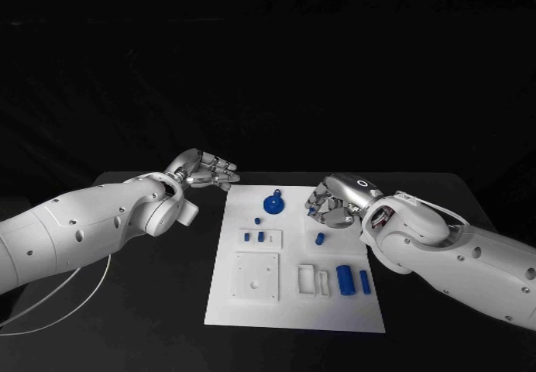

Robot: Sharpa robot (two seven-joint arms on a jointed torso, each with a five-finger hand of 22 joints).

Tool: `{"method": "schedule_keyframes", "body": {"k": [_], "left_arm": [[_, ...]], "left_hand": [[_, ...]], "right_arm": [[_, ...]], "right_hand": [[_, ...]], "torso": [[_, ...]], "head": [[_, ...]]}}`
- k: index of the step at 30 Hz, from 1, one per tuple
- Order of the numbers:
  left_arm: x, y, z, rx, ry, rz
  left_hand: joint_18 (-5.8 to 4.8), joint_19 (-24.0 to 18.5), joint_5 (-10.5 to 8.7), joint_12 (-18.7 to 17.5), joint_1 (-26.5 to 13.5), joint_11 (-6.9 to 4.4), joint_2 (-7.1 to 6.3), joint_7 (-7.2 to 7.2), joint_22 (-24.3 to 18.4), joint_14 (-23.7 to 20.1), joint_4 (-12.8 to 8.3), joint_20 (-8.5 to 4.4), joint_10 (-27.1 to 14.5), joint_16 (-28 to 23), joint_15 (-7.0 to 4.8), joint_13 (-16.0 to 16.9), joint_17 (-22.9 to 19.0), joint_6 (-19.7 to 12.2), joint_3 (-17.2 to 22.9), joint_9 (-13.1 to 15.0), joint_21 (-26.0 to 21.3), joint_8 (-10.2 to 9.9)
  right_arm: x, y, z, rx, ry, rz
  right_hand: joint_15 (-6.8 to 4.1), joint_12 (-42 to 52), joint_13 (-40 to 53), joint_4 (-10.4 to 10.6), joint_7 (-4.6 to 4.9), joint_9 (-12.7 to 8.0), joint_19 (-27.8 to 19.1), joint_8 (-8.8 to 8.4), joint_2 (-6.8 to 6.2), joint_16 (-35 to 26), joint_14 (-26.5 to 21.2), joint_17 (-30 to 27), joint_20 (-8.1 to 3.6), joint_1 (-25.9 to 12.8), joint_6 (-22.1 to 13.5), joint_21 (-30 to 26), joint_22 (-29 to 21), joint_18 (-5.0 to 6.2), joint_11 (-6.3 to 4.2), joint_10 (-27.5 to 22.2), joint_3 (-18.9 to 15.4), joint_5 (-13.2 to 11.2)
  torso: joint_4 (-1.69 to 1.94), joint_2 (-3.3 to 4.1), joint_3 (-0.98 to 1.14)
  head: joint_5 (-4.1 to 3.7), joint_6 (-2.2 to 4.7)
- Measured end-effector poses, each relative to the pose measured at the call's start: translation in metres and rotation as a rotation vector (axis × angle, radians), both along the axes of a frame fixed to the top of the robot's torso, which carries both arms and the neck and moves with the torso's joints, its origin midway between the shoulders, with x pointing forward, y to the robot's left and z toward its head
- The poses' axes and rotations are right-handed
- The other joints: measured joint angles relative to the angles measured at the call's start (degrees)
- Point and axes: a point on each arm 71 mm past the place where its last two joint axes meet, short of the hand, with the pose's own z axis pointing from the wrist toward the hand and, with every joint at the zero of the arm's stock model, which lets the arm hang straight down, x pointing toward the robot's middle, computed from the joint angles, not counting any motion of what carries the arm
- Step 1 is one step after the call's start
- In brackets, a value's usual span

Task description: Assemble the parts on the task board

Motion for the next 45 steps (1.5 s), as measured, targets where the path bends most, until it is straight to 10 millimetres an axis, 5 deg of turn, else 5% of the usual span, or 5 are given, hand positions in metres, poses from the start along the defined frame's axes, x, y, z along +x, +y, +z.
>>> {"method": "schedule_keyframes", "body": {"k": [14, 24, 33, 45], "left_arm": [[-0.001, -0.02, 0.0, -0.015, -0.006, -0.028], [-0.001, -0.029, 0.0, -0.021, -0.009, -0.04], [-0.001, -0.032, 0.0, -0.023, -0.009, -0.045], [-0.001, -0.033, 0.0, -0.024, -0.009, -0.048]], "left_hand": [[0.0, 0.0, 0.23, 0.0, 0.0, 0.0, 0.0, 0.0, -0.06, 0.0, 0.0, 0.0, 0.0, 0.0, 0.0, 0.0, 0.0, 0.0, 0.0, 0.0, 0.0, 0.0], [0.0, 0.0, 0.23, 0.0, 0.0, 0.0, 0.0, 0.0, -0.06, 0.0, 0.0, 0.0, 0.0, 0.0, 0.0, 0.0, 0.0, 0.0, 0.0, 0.0, 0.0, 0.0], [0.0, -0.21, 0.23, 0.0, 0.0, 0.0, 0.0, 0.0, -0.14, 0.0, 0.0, 0.21, 0.0, 0.0, 0.0, 0.0, 0.0, 0.0, 0.0, 0.0, 0.0, 0.0], [0.0, -0.21, 0.23, 0.0, 0.23, 0.0, 0.23, 0.0, -0.19, -0.22, 0.0, 0.21, 0.0, 0.0, 0.22, 0.0, -0.01, 0.0, 0.0, 0.0, 0.0, 0.0]], "right_arm": [[-0.029, 0.044, -0.025, -0.008, 0.036, 0.113], [-0.044, 0.07, -0.046, -0.029, 0.062, 0.163], [-0.05, 0.08, -0.06, -0.049, 0.068, 0.173], [-0.055, 0.085, -0.07, -0.063, 0.072, 0.175]], "right_hand": [[0.01, -0.04, -0.05, -0.07, 0.02, 0.0, 0.21, 0.19, 0.16, 0.0, -0.01, 0.0, 0.19, 0.16, -0.02, -0.9, 1.1, -0.24, 0.01, -0.02, -0.08, -0.54], [0.02, -0.15, -0.03, -0.08, 0.05, -0.12, 0.42, 0.18, 0.17, 0.0, -0.01, -0.27, 0.01, 0.15, -0.07, -2.49, 2.28, -0.53, 0.02, -0.03, -0.09, -0.54], [0.03, -0.21, 0.01, -0.25, 0.11, -0.14, 0.42, 0.16, 0.41, 0.0, -0.01, -0.41, 0.01, -0.09, -0.14, -2.95, 3.12, -0.62, 0.11, -0.12, 0.07, -0.78], [0.03, -0.22, 0.0, -0.31, 0.06, -0.1, 0.42, 0.12, 0.38, 0.0, -0.01, -0.57, 0.02, -0.11, -0.27, -3.24, 3.51, -0.49, 0.11, -0.13, 0.01, -0.81]], "torso": [[0.14, -0.05, -0.16], [0.11, 0.04, -0.07], [0.07, 0.06, -0.04], [0.07, 0.05, -0.1]], "head": [[2.25, -0.25], [3.8, -1.16], [5.34, -1.98], [6.39, -2.86]]}}
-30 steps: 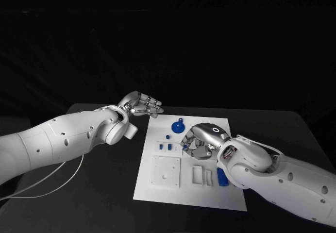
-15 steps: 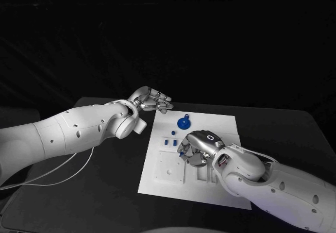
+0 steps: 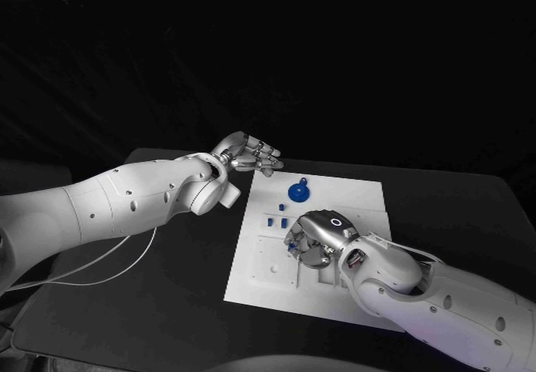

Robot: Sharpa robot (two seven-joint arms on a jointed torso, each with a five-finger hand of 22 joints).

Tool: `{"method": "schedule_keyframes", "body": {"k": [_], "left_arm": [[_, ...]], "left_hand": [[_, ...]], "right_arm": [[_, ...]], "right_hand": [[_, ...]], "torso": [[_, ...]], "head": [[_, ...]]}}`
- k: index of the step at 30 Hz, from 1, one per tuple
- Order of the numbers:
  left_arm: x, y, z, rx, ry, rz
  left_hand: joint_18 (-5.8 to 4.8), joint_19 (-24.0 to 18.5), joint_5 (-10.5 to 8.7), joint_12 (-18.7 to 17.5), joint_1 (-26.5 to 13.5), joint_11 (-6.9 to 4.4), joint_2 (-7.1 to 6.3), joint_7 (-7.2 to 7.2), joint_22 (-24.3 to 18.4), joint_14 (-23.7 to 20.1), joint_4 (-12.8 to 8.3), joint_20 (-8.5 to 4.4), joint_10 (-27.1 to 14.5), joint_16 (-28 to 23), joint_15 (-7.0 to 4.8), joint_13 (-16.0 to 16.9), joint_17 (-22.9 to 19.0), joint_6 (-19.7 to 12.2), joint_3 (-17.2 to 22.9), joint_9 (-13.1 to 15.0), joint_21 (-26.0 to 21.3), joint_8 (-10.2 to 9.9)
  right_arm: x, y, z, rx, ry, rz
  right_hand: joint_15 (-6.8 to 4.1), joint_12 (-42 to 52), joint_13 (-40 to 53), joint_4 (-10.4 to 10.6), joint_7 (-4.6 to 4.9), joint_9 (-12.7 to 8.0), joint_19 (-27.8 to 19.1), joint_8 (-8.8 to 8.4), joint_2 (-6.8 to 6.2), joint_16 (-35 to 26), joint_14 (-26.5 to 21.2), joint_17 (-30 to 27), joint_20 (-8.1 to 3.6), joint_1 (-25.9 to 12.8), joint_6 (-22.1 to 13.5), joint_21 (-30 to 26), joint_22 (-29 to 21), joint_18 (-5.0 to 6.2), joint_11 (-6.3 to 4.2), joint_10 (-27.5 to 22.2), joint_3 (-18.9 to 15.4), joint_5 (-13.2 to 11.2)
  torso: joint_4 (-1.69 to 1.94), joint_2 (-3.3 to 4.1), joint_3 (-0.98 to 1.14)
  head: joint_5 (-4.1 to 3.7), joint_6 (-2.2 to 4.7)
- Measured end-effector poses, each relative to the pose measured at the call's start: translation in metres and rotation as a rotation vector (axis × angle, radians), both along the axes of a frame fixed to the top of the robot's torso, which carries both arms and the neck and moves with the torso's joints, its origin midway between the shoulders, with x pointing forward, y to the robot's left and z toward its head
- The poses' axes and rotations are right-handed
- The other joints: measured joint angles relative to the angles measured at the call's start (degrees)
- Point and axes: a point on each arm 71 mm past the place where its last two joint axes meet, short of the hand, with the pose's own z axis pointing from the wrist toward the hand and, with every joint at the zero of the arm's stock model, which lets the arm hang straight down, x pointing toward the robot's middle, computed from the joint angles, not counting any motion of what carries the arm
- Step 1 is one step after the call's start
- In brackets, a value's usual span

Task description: Assemble the parts on the task board

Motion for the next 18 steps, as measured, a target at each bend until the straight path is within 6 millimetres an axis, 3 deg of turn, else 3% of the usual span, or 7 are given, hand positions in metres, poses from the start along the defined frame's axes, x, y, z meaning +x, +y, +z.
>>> {"method": "schedule_keyframes", "body": {"k": [18], "left_arm": [[0.0009, 0.0021, -0.0002, 0.002, 0.0, 0.004]], "left_hand": [[0.0, 0.0, 0.08, 0.0, 0.0, 0.2, 0.0, 0.0, -0.11, 0.0, 0.0, 0.0, -0.2, 0.0, 0.0, 0.0, 0.0, 0.0, 0.0, 0.0, 0.0, 0.0]], "right_arm": [[-0.0013, 0.0, -0.0053, -0.017, 0.007, 0.001]], "right_hand": [[0.01, -0.04, -0.01, 0.0, 0.22, -0.04, -0.01, 0.07, -0.02, 0.0, 0.0, -0.06, 0.01, 0.0, 0.08, -0.01, 0.36, 0.01, 0.0, 0.0, -0.01, -0.01]], "torso": [[-0.06, -0.03, 0.01]], "head": [[0.66, -0.59]]}}
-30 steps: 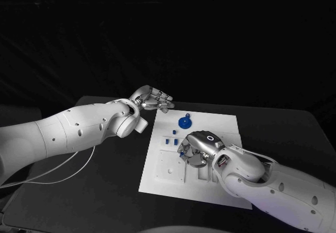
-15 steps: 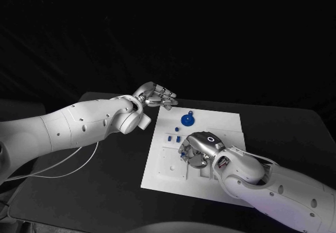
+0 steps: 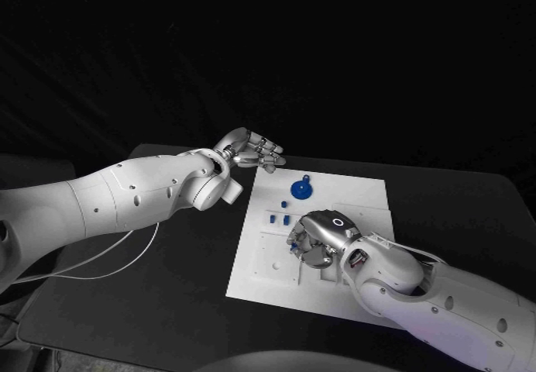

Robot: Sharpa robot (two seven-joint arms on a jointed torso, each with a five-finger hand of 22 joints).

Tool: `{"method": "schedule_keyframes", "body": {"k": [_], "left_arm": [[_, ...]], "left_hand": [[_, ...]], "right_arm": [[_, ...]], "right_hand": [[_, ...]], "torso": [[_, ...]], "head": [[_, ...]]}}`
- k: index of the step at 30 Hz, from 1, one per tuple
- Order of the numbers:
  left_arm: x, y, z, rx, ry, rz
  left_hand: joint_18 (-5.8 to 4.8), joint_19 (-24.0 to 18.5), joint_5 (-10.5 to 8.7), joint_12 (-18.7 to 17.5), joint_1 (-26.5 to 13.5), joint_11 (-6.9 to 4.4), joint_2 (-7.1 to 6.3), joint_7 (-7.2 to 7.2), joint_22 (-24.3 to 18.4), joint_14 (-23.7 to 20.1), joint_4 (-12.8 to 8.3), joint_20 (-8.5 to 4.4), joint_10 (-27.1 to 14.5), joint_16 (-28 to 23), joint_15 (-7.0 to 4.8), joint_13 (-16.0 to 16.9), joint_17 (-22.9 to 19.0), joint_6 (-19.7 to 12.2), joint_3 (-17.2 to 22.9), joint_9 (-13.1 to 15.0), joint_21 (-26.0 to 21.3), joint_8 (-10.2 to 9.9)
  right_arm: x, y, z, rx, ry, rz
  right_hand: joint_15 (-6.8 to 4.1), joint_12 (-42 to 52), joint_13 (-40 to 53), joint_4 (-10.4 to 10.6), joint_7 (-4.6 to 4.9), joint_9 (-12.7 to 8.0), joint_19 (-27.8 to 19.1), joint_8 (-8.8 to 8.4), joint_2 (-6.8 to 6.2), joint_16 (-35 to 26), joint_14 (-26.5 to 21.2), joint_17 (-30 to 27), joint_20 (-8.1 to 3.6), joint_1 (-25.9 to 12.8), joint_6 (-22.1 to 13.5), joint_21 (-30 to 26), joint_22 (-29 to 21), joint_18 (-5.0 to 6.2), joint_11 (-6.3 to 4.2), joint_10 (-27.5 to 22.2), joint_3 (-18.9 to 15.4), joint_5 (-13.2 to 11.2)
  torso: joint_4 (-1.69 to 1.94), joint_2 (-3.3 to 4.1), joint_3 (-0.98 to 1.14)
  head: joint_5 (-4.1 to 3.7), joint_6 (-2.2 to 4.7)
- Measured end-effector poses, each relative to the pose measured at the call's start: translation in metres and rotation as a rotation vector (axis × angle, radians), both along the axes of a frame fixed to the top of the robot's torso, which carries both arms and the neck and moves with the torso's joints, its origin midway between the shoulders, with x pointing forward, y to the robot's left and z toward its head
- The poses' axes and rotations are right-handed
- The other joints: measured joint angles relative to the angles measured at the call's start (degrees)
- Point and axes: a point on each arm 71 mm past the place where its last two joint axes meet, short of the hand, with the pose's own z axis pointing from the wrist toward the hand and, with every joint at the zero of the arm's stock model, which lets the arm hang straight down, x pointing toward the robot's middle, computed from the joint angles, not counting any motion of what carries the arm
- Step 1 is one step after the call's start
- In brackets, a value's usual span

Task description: Assemble the parts on the task board

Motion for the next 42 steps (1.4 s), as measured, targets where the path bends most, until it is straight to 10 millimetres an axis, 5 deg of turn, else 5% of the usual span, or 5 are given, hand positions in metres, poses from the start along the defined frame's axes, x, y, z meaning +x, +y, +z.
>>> {"method": "schedule_keyframes", "body": {"k": [42], "left_arm": [[0.001, 0.001, -0.001, 0.002, 0.012, -0.01]], "left_hand": [[0.0, -0.42, 1.03, 0.0, 0.22, 0.2, 0.22, 0.2, 0.26, -0.61, 0.39, 0.42, -0.62, 0.0, 0.19, 0.0, -0.11, -0.2, 0.39, 0.0, 0.0, 0.0]], "right_arm": [[-0.001, 0.011, -0.012, -0.059, 0.01, 0.007]], "right_hand": [[0.09, 0.34, 0.03, -0.2, 0.06, 0.02, 0.1, 0.01, 0.25, -0.11, 0.09, -0.59, 0.28, -0.22, -0.16, -3.36, 1.34, 0.06, 0.0, 0.0, -1.22, -0.6]], "torso": [[0.06, -0.03, -0.04]], "head": [[0.23, -0.46]]}}
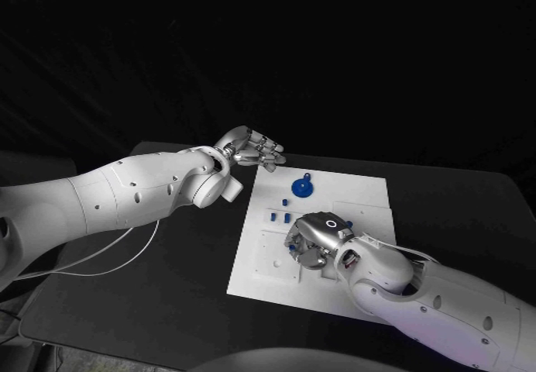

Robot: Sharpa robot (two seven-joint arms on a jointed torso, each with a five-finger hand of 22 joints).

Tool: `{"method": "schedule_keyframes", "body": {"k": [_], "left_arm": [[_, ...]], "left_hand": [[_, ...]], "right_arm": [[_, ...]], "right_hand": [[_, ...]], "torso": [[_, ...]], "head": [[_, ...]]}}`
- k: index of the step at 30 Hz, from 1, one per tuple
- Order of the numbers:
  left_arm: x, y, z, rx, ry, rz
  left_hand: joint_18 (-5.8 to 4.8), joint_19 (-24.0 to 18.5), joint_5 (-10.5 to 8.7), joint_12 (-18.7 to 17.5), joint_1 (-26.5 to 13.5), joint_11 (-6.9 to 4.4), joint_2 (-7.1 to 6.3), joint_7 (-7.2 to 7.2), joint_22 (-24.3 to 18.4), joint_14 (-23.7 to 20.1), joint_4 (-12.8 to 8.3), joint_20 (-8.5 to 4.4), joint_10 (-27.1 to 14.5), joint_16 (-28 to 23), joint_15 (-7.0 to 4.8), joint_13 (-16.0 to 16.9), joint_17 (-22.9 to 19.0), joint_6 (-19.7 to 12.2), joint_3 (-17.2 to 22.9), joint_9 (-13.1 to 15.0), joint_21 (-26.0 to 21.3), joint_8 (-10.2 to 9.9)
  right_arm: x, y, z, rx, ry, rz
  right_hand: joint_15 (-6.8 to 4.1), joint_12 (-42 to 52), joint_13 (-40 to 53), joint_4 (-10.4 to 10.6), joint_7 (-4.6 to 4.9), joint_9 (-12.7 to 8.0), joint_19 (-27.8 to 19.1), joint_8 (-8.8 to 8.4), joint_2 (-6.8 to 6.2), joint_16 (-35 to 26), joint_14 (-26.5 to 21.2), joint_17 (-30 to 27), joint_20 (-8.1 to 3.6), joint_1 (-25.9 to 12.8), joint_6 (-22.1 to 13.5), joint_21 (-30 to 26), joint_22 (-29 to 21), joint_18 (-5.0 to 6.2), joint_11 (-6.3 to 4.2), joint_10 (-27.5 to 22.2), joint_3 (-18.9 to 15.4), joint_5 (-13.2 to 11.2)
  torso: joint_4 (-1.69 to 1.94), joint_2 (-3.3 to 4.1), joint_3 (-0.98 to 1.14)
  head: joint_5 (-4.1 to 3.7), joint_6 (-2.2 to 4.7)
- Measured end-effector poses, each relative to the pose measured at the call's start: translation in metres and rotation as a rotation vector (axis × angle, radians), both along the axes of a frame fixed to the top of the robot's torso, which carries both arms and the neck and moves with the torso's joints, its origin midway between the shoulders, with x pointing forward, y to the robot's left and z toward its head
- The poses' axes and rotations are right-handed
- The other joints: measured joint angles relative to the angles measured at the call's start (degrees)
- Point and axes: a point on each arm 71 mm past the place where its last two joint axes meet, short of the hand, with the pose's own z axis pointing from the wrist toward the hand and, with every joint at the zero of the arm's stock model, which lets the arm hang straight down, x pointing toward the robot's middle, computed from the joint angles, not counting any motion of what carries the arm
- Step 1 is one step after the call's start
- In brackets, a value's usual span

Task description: Assemble the parts on the task board

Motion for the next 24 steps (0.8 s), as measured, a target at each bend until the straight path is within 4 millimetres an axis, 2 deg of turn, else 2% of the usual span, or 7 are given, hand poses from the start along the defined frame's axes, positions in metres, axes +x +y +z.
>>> {"method": "schedule_keyframes", "body": {"k": [6, 8, 11, 13, 14, 16, 24], "left_arm": [[0.0, 0.0, 0.0, 0.0, 0.001, 0.0], [0.0, 0.0, 0.0, 0.0, 0.001, 0.0], [0.0, 0.0, 0.0, 0.0, 0.001, 0.0], [0.0, 0.0, 0.0, 0.0, 0.001, 0.0], [0.0, 0.0, 0.0, 0.0, 0.002, 0.0], [0.0, 0.0, 0.0, 0.0, 0.002, 0.0], [0.0, 0.001, 0.0, 0.001, 0.001, 0.001]], "left_hand": [[0.0, 0.0, 0.0, 0.0, 0.0, 0.0, 0.0, 0.0, 0.01, 0.0, 0.0, 0.0, 0.0, 0.0, 0.0, 0.0, -0.05, 0.0, 0.0, 0.0, 0.0, 0.0], [0.0, 0.0, 0.0, 0.0, 0.0, 0.0, 0.0, 0.0, 0.01, 0.0, 0.0, 0.0, 0.0, 0.0, 0.0, 0.0, -0.05, 0.0, 0.0, 0.0, 0.0, 0.0], [0.0, 0.0, 0.0, 0.0, 0.0, 0.03, 0.0, 0.0, 0.0, 0.0, 0.0, 0.0, -0.43, 0.0, 0.0, 0.0, -0.05, 0.0, 0.0, 0.0, 0.0, 0.0], [0.0, 0.0, 0.0, 0.0, 0.0, 0.02, 0.0, 0.0, 0.0, 0.0, 0.0, 0.0, -0.43, 0.0, 0.0, 0.0, -0.05, 0.0, 0.0, 0.0, 0.0, 0.0], [0.0, 0.0, 0.0, 0.0, 0.0, 0.02, 0.0, 0.0, 0.0, 0.0, 0.0, 0.0, -0.43, 0.0, 0.0, 0.0, -0.05, 0.0, 0.0, 0.0, 0.0, 0.0], [0.0, 0.0, 0.0, 0.0, 0.0, 0.02, 0.0, 0.0, 0.0, 0.0, 0.0, 0.0, -0.43, 0.0, 0.0, 0.0, -0.05, 0.0, 0.0, 0.0, 0.0, 0.0], [0.0, -0.2, 0.0, 0.0, 0.0, 0.02, 0.0, 0.21, 0.0, -0.42, 0.0, 0.2, -0.42, 0.0, 0.0, 0.0, -0.1, -0.21, 0.0, 0.0, 0.0, 0.0]], "right_arm": [[0.0, 0.0, -0.001, -0.005, 0.0, 0.002], [0.0, -0.001, -0.001, -0.005, 0.0, 0.0], [0.0, -0.001, -0.001, 0.001, 0.0, -0.001], [-0.001, 0.0, -0.001, 0.011, 0.0, 0.0], [-0.002, 0.0, -0.001, 0.015, 0.0, 0.0], [-0.003, -0.001, -0.002, 0.025, 0.002, -0.003], [-0.006, -0.013, 0.0, 0.062, 0.0, -0.028]], "right_hand": [[0.25, 0.04, -0.14, 0.45, 0.58, -0.74, 0.2, 0.34, 0.35, 0.0, -0.25, -0.15, 0.21, 0.36, -2.38, -1.01, 0.0, 0.45, 0.71, -2.79, -2.69, 0.16], [0.59, 0.4, 0.06, 0.82, 1.13, -1.53, 0.5, 0.31, 0.15, 0.18, -0.31, -0.32, 0.55, 0.15, -5.15, -1.86, -0.1, 0.88, 1.33, -5.07, -3.62, -2.48], [1.27, 0.38, 0.23, 1.24, 1.97, -2.7, 0.41, 0.28, -1.6, 0.23, -0.6, -0.62, 1.05, -0.82, -8.54, -3.47, -0.73, 1.38, 1.2, -6.98, -4.44, -3.15], [1.87, -0.47, -0.71, 1.42, 2.62, -3.07, 0.3, 0.27, -3.08, 0.19, -1.25, -0.99, 1.93, -0.75, -9.98, -6.35, -1.79, 2.29, 2.95, -11.81, -6.03, -3.15], [2.26, -0.28, -0.58, 1.5, 2.91, -3.16, -0.06, 0.28, -3.55, -0.02, -1.68, -1.33, 2.31, -0.25, -10.5, -8.38, -2.56, 2.73, 2.94, -12.42, -7.31, -3.15], [3.16, -0.39, -0.73, 2.3, 3.28, -3.18, -0.12, 0.28, -3.86, 0.85, -2.78, -3.21, 3.4, 1.51, -11.47, -11.11, -3.48, 4.01, 4.71, -15.77, -11.31, -3.15], [3.59, -0.22, -0.23, 3.78, 3.25, -3.18, 0.19, 0.28, -4.85, 4.33, -4.67, -8.04, 3.9, 3.18, -12.25, -13.42, -3.42, 4.7, 5.09, -17.19, -14.34, -3.15]], "torso": [[0.0, 0.0, -0.01], [-0.01, 0.0, -0.01], [-0.02, 0.0, -0.01], [-0.02, 0.0, 0.02], [-0.02, 0.0, 0.02], [-0.03, 0.01, 0.05], [-0.1, 0.01, 0.08]], "head": [[-0.01, -0.08], [-0.01, -0.09], [-0.01, -0.09], [-0.07, -0.04], [-0.1, -0.02], [-0.17, 0.03], [-0.41, 0.3]]}}
